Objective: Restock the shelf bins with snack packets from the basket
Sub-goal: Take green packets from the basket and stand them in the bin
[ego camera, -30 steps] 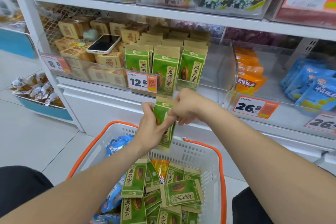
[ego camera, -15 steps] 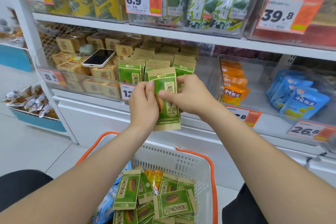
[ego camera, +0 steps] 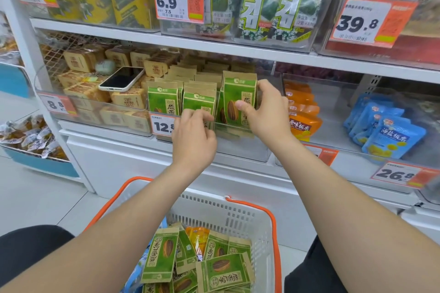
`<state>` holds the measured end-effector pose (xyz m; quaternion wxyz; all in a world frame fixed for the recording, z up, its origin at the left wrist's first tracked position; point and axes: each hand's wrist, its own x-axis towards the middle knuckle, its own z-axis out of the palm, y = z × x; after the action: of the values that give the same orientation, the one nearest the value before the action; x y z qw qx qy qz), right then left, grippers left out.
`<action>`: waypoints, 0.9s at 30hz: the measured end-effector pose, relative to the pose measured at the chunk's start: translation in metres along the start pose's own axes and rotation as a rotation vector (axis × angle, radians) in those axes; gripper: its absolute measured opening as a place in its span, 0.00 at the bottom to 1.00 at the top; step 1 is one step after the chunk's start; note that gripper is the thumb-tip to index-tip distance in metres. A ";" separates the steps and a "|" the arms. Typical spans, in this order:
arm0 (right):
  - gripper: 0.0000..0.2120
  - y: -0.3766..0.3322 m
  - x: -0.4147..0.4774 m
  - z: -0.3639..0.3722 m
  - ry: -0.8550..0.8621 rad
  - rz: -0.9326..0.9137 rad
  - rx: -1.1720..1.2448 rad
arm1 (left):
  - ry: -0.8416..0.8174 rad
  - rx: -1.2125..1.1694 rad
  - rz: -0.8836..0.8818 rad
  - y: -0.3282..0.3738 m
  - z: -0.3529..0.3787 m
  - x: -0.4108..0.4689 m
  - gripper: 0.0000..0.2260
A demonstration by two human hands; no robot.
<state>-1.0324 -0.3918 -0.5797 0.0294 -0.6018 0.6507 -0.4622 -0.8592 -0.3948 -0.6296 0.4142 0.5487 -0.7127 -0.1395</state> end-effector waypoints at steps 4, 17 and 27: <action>0.19 0.006 0.006 0.015 -0.114 0.147 -0.140 | -0.010 0.011 0.035 -0.003 0.000 0.000 0.15; 0.19 0.001 0.031 0.031 -0.348 0.576 -0.089 | -0.045 0.024 0.141 -0.016 0.004 0.000 0.18; 0.32 -0.012 0.025 0.032 -0.398 0.561 -0.146 | -0.032 -0.017 0.210 -0.025 0.007 0.002 0.18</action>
<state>-1.0111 -0.4280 -0.5770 0.2386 -0.4784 0.8035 -0.2620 -0.8477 -0.4069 -0.6495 0.4199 0.4651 -0.7715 -0.1099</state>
